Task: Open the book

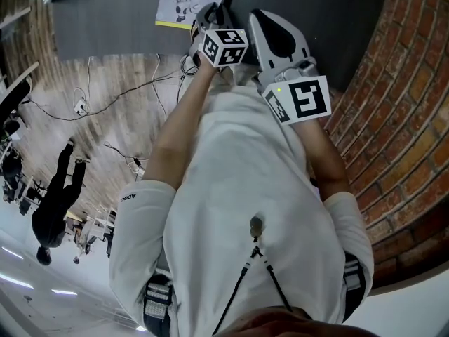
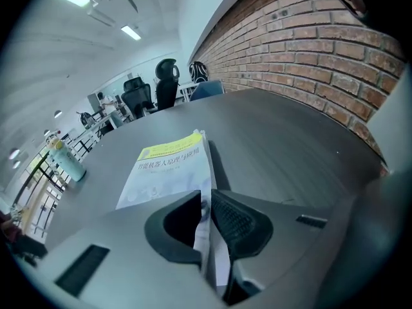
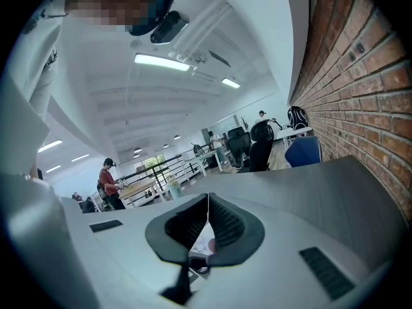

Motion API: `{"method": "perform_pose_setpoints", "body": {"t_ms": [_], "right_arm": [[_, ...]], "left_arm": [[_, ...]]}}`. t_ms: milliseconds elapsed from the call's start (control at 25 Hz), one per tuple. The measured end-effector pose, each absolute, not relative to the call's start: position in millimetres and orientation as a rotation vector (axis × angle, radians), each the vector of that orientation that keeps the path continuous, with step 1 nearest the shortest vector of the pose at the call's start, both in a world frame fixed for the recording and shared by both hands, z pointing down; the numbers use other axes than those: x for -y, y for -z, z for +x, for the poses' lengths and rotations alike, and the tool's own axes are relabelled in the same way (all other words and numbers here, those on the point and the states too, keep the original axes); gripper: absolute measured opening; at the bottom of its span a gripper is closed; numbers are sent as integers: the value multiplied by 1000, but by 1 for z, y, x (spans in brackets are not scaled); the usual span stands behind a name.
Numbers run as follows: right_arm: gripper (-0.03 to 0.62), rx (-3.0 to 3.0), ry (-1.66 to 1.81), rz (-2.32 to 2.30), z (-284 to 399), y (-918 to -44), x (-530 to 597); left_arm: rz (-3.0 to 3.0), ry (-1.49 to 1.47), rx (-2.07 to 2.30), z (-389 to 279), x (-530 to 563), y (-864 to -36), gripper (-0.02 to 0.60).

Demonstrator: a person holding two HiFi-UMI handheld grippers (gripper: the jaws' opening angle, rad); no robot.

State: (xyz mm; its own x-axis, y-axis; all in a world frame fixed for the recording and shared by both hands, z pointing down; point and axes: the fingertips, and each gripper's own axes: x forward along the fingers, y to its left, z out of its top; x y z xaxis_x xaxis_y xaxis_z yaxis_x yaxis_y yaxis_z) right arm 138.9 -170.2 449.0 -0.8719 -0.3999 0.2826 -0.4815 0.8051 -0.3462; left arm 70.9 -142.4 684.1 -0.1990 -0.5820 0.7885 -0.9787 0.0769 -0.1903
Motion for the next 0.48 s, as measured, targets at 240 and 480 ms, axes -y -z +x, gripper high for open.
{"method": "perform_pose_setpoints", "body": {"t_ms": [240, 480], "right_arm": [[35, 2796, -602, 679, 138, -450, 168], [35, 2781, -596, 684, 135, -447, 169]], "left_arm": [[1545, -941, 1811, 72, 142, -681, 47], [1563, -852, 1783, 64, 144, -664, 38]]}}
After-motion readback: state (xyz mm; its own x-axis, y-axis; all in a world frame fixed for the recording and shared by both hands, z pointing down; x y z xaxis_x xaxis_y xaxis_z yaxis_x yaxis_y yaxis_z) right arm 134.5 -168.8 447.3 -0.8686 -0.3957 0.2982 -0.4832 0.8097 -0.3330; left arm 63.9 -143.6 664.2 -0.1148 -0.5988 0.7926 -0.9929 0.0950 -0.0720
